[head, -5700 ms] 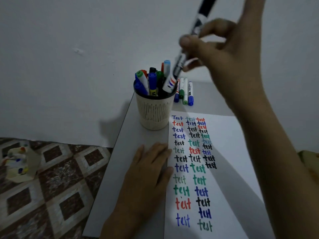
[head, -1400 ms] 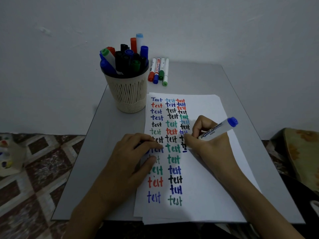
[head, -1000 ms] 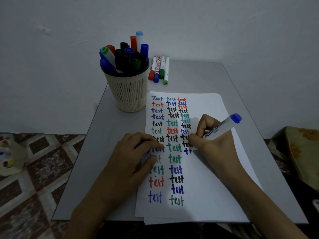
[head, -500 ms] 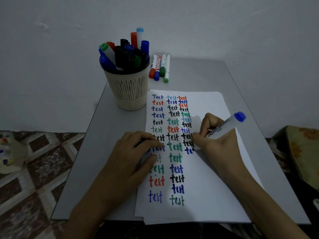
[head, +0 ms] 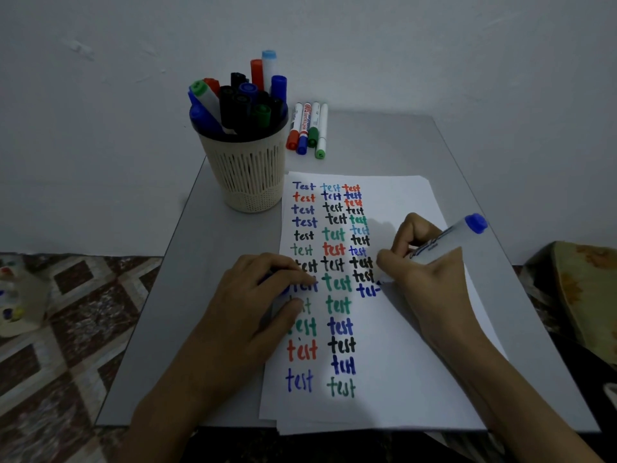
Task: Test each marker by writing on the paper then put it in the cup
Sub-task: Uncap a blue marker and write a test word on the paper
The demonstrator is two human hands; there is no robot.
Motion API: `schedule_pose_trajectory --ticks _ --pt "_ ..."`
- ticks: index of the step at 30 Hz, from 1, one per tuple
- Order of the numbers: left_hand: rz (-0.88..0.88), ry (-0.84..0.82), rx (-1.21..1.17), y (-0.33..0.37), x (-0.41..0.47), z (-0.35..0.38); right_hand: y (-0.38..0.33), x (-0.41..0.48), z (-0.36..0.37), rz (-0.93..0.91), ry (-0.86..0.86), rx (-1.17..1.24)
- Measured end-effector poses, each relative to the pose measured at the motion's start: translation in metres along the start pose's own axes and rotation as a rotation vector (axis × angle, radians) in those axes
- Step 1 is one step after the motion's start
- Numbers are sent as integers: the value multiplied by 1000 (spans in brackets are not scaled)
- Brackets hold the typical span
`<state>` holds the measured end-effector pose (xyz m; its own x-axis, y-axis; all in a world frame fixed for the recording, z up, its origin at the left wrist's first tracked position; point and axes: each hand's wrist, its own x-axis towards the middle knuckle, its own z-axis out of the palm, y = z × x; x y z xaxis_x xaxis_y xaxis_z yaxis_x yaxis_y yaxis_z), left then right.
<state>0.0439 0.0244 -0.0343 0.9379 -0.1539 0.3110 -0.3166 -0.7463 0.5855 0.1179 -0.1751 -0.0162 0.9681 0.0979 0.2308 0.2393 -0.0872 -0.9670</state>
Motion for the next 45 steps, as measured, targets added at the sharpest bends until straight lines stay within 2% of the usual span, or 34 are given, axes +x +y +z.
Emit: schedule_pose_trajectory --ticks 3,8,14,20,27,32,39,42,45 --pt "-34 40 22 2 -1 -1 1 -1 0 3 -23 -71" --pt "-112 85 87 4 -4 0 2 2 -2 41 -65 -29" --pt "-103 120 26 0 -2 3 -8 3 -10 51 103 349" --pt "-97 176 -327 8 -1 -7 -15 4 -11 168 -131 726" --pt "-152 237 -525 11 -2 -10 -19 0 -6 131 -225 536" --pt "-126 226 -514 9 -2 -10 -14 0 -5 111 -277 508" --pt "-53 219 -505 12 -1 -12 -14 -3 -5 97 -495 414" --pt "-131 251 -665 12 -3 -15 -17 -5 -7 65 -496 417" --pt "-191 263 -722 13 -5 -15 -16 -8 -5 -41 -423 206"
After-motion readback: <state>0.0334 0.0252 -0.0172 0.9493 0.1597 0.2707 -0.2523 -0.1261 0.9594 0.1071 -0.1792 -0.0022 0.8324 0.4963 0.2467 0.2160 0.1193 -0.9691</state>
